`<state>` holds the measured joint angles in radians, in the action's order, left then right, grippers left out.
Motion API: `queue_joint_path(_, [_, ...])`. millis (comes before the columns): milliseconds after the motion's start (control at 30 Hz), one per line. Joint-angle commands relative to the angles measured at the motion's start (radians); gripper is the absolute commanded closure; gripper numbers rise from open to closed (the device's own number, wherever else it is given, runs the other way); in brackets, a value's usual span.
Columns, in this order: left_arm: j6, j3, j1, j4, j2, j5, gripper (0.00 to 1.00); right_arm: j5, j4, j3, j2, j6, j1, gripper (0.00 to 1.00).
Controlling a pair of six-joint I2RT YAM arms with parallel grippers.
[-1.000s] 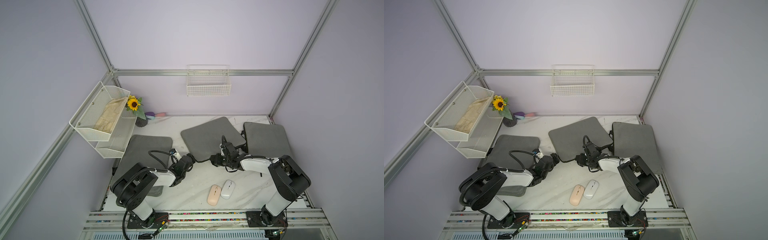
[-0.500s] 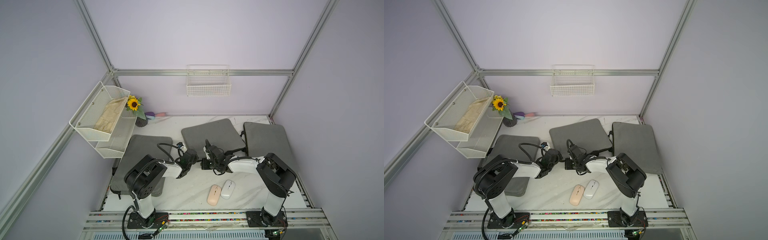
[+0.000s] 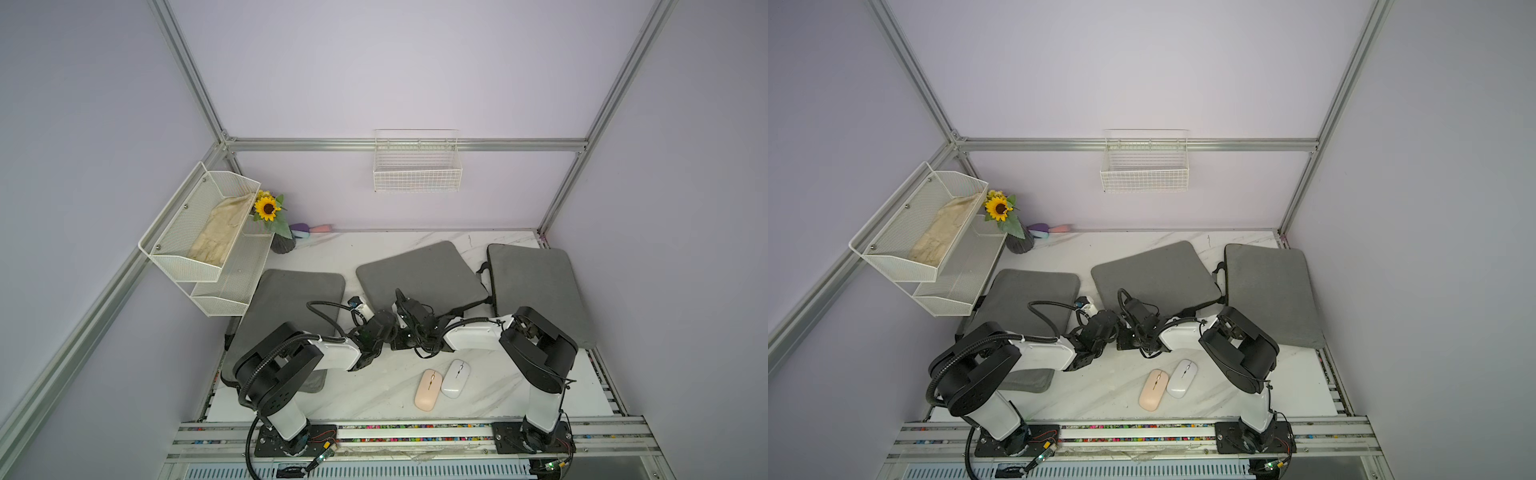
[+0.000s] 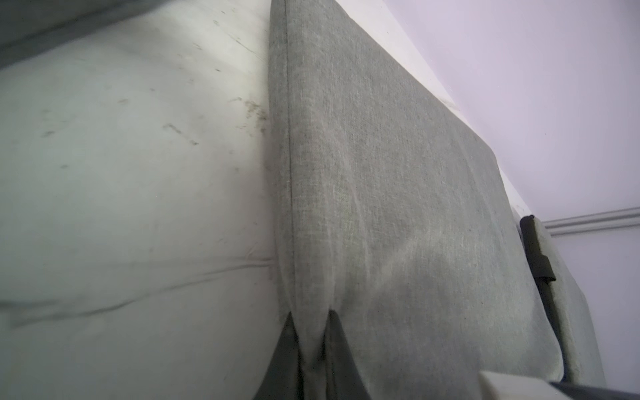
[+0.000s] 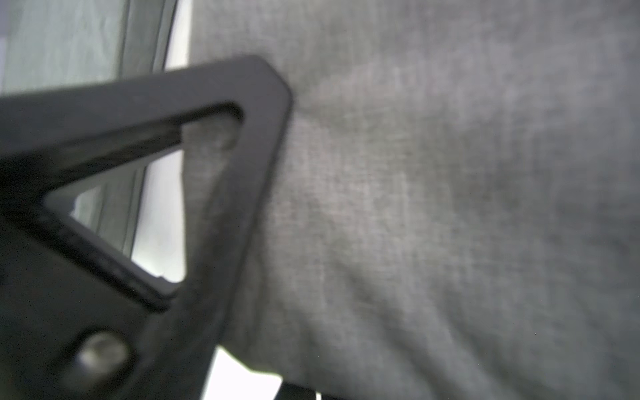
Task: Put the mouse into the laptop bag
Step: Unzip the zipper on the zippered laptop bag.
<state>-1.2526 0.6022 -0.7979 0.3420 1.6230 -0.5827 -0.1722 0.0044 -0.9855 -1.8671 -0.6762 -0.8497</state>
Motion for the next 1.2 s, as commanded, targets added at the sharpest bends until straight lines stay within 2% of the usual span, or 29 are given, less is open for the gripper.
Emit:
queue_joint_path(0, [-0.103, -0.07, -0.131, -0.087, -0.131, -0.176, 0.88, 0.086, 0.033, 0.025, 0.035, -0.038, 0.069, 1.0])
queue_joint_path(133, [-0.174, -0.067, -0.197, -0.175, -0.175, -0.263, 0.69, 0.106, 0.028, 0.084, 0.097, -0.044, 0.109, 1.0])
queue_joint_path(300, [-0.189, -0.057, -0.202, -0.209, -0.185, -0.283, 0.41, 0.14, 0.014, 0.164, 0.182, -0.054, 0.172, 1.0])
queue_joint_path(333, [-0.174, -0.058, -0.203, -0.209, -0.191, -0.293, 0.34, 0.148, 0.009, 0.175, 0.196, -0.055, 0.184, 1.0])
queue_joint_path(433, [-0.136, -0.053, -0.194, -0.235, -0.201, -0.308, 0.21, 0.158, -0.002, 0.199, 0.217, -0.054, 0.208, 1.0])
queue_joint_path(467, [-0.117, -0.053, -0.188, -0.242, -0.244, -0.303, 0.19, 0.16, -0.004, 0.205, 0.222, -0.054, 0.215, 1.0])
queue_joint_path(600, [-0.018, -0.05, -0.128, -0.214, -0.274, -0.189, 0.12, 0.172, -0.005, 0.222, 0.239, -0.06, 0.222, 1.0])
queue_joint_path(700, [0.109, -0.032, -0.05, -0.103, -0.241, -0.04, 0.07, 0.171, -0.006, 0.225, 0.24, -0.061, 0.222, 1.0])
queue_joint_path(767, [0.163, 0.036, 0.033, -0.103, -0.168, 0.096, 0.05, 0.17, -0.006, 0.231, 0.243, -0.062, 0.222, 1.0])
queue_joint_path(867, [0.193, 0.14, 0.122, -0.109, -0.04, 0.228, 0.05, 0.172, -0.005, 0.244, 0.252, -0.065, 0.222, 1.0])
queue_joint_path(967, [0.224, 0.245, 0.171, -0.134, 0.074, 0.25, 0.04, 0.17, -0.001, 0.254, 0.255, -0.062, 0.222, 1.0])
queue_joint_path(1167, [0.265, 0.435, 0.21, -0.176, 0.242, 0.313, 0.04, 0.153, 0.025, 0.257, 0.246, -0.054, 0.222, 1.0])
